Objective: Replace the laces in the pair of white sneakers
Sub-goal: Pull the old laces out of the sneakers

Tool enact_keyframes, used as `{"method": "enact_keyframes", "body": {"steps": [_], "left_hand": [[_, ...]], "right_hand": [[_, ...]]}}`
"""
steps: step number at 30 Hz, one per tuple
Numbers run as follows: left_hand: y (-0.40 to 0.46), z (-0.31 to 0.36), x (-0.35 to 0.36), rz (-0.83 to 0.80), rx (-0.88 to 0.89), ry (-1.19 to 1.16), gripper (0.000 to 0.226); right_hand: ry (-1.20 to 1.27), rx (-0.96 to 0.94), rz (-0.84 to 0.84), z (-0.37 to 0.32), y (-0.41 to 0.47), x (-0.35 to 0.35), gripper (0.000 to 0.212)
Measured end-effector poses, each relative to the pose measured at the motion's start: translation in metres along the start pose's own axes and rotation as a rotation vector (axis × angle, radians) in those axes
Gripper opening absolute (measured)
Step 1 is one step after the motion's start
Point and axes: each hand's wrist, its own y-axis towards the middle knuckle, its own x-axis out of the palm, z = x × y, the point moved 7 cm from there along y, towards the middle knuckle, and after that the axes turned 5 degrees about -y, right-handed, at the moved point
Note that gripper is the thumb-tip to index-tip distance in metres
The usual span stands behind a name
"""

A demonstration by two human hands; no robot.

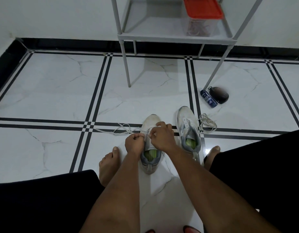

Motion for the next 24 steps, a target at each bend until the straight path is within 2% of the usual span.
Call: {"method": "enact_keyframes", "body": {"steps": [4,8,12,14,17,19,21,24], "left_hand": [[0.005,-0.005,0.000,-0.020,-0.013,-0.001,0.011],[0.007,-0.006,0.000,-0.002,-0.013,0.003,0.010],[0.005,-0.005,-0.001,0.009,-0.012,-0.005,0.013],[0.005,-0.006,-0.002,0.012,-0.021,-0.008,0.013],[0.003,-0.005,-0.003,0.005,-0.020,-0.004,0.014],[0.003,-0.004,-0.001,-0.009,-0.018,-0.007,0.013],[0.006,-0.002,-0.002,-0.033,-0.054,-0.032,0.011],[0.021,0.000,-0.005,-0.086,-0.123,-0.131,0.015]], "right_hand": [[0.423,0.113,0.160,0.001,0.011,-0.038,0.010],[0.877,0.308,0.353,0.017,0.025,-0.082,0.010],[1.162,0.485,0.552,0.047,0.029,-0.115,0.015],[1.103,0.558,0.535,0.064,0.032,-0.116,0.013],[0.582,0.685,0.233,0.075,0.024,-0.094,0.066],[0.390,0.609,0.114,0.062,0.011,-0.075,0.086],[0.347,0.449,0.043,0.042,0.002,-0.054,0.100],[0.344,0.330,-0.156,0.021,-0.008,-0.015,0.102]]}}
